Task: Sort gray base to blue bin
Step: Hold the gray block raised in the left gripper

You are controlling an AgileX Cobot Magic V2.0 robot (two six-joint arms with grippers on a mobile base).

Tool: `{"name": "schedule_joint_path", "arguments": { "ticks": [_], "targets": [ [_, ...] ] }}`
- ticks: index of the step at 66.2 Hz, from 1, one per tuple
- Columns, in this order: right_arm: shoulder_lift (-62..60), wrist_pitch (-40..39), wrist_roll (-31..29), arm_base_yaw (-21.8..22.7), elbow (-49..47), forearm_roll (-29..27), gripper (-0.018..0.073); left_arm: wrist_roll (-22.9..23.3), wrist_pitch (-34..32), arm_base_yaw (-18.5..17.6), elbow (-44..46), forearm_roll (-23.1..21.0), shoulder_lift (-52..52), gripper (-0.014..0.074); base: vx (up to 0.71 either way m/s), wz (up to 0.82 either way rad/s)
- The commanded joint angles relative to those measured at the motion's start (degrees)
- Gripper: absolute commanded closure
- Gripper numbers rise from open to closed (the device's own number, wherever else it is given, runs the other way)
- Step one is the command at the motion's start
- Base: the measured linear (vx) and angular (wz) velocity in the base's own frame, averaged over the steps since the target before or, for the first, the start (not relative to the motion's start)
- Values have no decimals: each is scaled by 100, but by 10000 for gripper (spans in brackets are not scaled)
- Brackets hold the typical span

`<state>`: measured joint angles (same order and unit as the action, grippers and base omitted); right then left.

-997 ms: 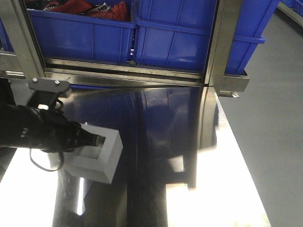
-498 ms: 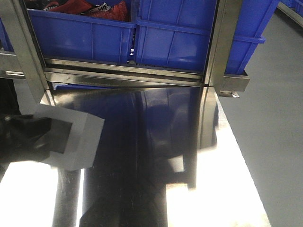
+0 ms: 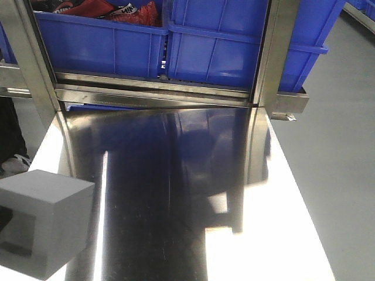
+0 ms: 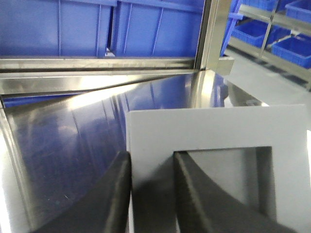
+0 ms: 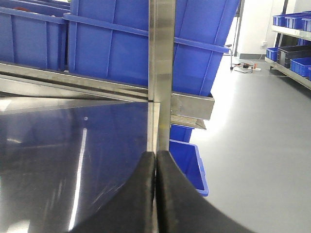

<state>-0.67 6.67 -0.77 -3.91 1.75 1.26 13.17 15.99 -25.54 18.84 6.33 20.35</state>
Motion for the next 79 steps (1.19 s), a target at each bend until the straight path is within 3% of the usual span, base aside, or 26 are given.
{"name": "schedule_joint_path", "arguments": {
  "ticks": [1,79],
  "targets": [
    [-71,-446,-31,29,79,64,568,30,-764,-39,24,5,-311,602,0,0],
    [-66,-446,-31,29,79,64,568,40,-796,-39,-8,-1,-583,602,0,0]
  ]
}}
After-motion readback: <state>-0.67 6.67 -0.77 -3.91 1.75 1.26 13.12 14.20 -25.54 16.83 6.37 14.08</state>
